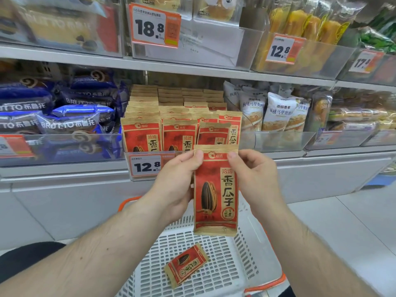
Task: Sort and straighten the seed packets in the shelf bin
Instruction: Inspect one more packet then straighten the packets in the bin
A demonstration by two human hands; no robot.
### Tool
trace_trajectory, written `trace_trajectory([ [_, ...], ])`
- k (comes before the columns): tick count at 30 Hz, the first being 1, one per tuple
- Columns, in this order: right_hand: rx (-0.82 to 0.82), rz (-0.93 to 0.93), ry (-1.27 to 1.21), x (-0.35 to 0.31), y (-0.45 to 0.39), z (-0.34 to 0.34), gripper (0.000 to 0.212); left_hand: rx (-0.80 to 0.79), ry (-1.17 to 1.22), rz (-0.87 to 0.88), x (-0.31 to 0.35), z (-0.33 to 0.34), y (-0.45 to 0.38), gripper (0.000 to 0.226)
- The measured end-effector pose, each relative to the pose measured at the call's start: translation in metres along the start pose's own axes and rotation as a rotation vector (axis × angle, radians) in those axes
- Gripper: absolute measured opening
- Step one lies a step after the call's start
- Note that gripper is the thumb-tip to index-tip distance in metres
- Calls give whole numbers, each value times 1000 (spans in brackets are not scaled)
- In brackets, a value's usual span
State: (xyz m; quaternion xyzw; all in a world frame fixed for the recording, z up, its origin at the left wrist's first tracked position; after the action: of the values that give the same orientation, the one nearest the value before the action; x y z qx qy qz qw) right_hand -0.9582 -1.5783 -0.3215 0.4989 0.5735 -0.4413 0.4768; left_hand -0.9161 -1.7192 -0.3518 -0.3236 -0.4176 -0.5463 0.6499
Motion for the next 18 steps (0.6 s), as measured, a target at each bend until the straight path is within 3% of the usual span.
trace_trajectory([
  [8, -32, 143, -112, 4, 3, 1, 24, -28, 50, -53, 2, -3, 5, 36],
  [13, -55, 141, -99, 5, 5, 3, 22, -13, 46, -60, 3, -5, 8, 34],
  [18, -264, 178, 99, 12, 8, 4, 23, 33, 85, -31, 8, -10, 5, 33],
])
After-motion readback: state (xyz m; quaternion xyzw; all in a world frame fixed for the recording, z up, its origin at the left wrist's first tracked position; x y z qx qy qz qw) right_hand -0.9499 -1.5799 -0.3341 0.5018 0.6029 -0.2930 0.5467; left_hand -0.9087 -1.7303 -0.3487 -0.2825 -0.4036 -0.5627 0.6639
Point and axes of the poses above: each hand's wrist, its own y-axis away from the middle knuckle, its own z-axis out of the palm, x = y × z, the point moved 5 cm from there along -y, towards the middle knuckle, and after that the axes turned 9 degrees about z, right-handed, at the moved point
